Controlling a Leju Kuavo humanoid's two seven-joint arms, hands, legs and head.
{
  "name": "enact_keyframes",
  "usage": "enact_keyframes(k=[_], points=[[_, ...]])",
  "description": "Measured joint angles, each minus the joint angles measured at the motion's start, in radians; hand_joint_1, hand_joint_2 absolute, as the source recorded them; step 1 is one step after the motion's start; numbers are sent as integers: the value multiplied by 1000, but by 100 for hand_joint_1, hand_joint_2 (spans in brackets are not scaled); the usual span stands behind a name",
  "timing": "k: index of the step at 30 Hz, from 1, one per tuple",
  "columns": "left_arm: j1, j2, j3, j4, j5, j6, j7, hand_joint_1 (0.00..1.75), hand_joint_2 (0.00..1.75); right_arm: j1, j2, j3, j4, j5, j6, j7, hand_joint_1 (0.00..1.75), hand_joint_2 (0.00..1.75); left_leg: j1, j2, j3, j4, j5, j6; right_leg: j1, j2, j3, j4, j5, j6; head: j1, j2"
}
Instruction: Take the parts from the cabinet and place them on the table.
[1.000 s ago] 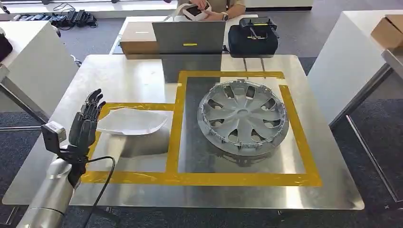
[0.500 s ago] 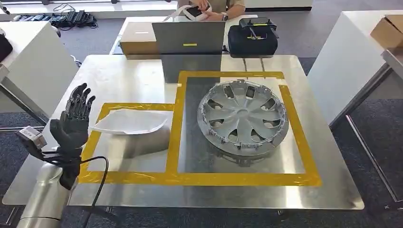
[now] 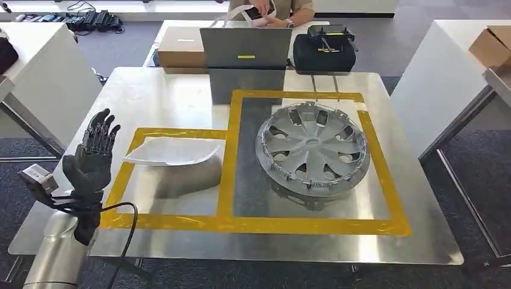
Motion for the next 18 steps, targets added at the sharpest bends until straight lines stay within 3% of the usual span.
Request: enact_keyframes(k=[1,2,4,5,6,10,11,12,14,15,16,17,18], points=[[4,-1,0,0,-4,0,1,0,0,0,-1,0,0,0,0,0,0,0,2,1,-4,4,0,-1,-2,0,-1,7,12,2,0,0],[6,-2,0,0,-5,0,1,0,0,0,-1,0,0,0,0,0,0,0,4,1,-7,8,-1,-4,-4,-1,21,-32,42,3,0,0],[7,-2,0,0,-6,-1,1,0,0,-1,-3,0,0,0,0,0,0,0,11,0,-10,18,-5,-14,-9,-1,117,-203,121,7,0,0],[7,-2,0,-3,-6,-2,1,0,0,-2,-3,0,0,0,0,0,0,0,11,0,-13,24,-8,-22,-10,-1,153,-273,109,9,1,0],[7,-1,2,-6,-6,-2,1,0,0,-4,-2,0,0,0,0,0,0,0,9,-3,-22,27,-8,-31,0,5,153,-265,119,-4,3,0],[18,3,6,-21,-4,-8,-3,0,0,-6,-3,0,0,1,-1,0,0,0,10,-6,-24,24,1,-59,-1,4,140,-278,123,-41,0,0],[26,4,6,-27,-1,-10,-3,0,0,-7,-3,0,0,2,-1,1,0,0,13,-6,-28,39,-19,-62,-3,2,138,-282,128,-50,-2,0],[34,6,6,-38,3,-11,-5,0,0,-8,-3,0,0,2,-1,2,0,0,13,-4,-46,86,-64,-65,-3,2,133,-283,134,-58,-8,0],[48,8,6,-52,6,-11,-5,0,0,-7,-3,0,0,2,-1,5,0,0,13,-4,-108,246,-158,-70,1,0,118,-283,144,-63,-15,0],[57,8,6,-57,6,-12,-5,0,0,-7,-3,0,0,2,-1,5,0,0,13,-4,-130,310,-184,-71,3,0,109,-282,150,-64,-15,0],[65,7,5,-63,6,-12,-5,0,0,-7,-3,0,0,2,-1,5,0,0,12,-4,-130,327,-183,-69,4,0,101,-281,156,-64,-16,0],[70,7,5,-70,6,-12,-5,0,0,-7,-3,0,0,2,-1,5,0,0,12,-4,-106,296,-159,-66,6,0,93,-280,162,-63,-17,0],[71,7,4,-76,6,-13,-5,0,0,-7,-3,0,0,2,-1,5,0,0,12,-4,-64,229,-123,-62,7,0,86,-279,168,-61,-18,0]])
